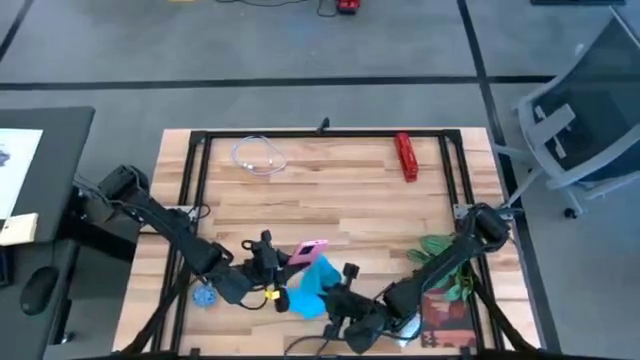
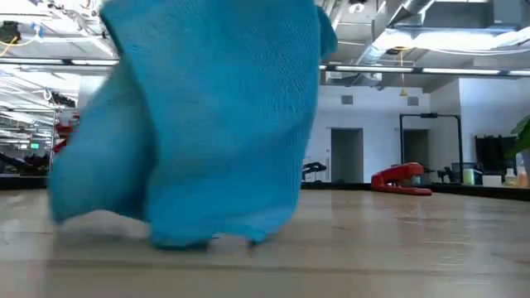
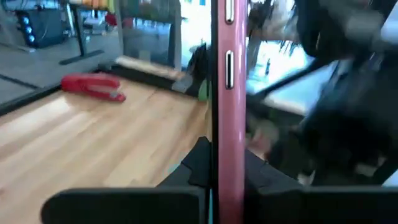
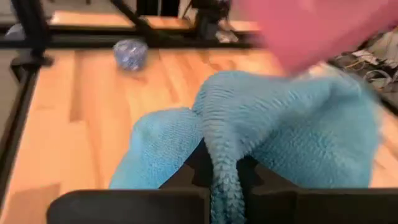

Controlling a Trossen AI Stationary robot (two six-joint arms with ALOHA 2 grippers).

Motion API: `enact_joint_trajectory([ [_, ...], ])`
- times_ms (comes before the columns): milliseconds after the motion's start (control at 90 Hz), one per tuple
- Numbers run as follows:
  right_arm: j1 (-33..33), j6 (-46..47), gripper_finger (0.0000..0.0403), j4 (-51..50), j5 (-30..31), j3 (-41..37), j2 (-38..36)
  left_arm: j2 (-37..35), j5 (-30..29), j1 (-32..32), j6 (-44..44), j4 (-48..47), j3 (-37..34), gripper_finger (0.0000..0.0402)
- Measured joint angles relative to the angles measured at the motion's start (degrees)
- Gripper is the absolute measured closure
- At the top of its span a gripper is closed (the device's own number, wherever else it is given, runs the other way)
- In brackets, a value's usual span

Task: Apply microfiber cloth
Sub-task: Wipe the back and front of the cellphone with the blue microfiber cloth

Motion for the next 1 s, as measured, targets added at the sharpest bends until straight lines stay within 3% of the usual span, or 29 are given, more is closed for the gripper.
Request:
enact_joint_trajectory([
  [156,-1.9,-7.6,0.0403,11.1,3.1,0.1,-0.3,0.2,2.1,0.5,0.0,-0.3,-0.2,0.0395],
  [378,-6.0,-16.1,0.0403,21.2,0.0,0.1,-0.3,0.1,2.3,0.6,0.2,-0.2,-0.2,0.0395],
  [589,-6.1,-17.5,0.0403,20.6,0.3,0.1,-0.3,0.1,2.8,0.7,0.8,-0.9,-0.3,0.0395],
  [822,-1.7,-15.4,0.0403,9.9,15.2,0.1,-2.5,0.2,4.6,0.4,0.5,-1.6,-0.2,0.0395],
  [922,-1.5,-12.8,0.0403,8.4,15.0,0.1,-2.6,0.2,5.4,0.4,0.9,-2.1,-0.2,0.0395],
  [1000,-2.3,-11.3,0.0403,9.7,11.7,0.1,-2.5,0.2,5.7,0.4,1.2,-2.3,-0.2,0.0395],
])
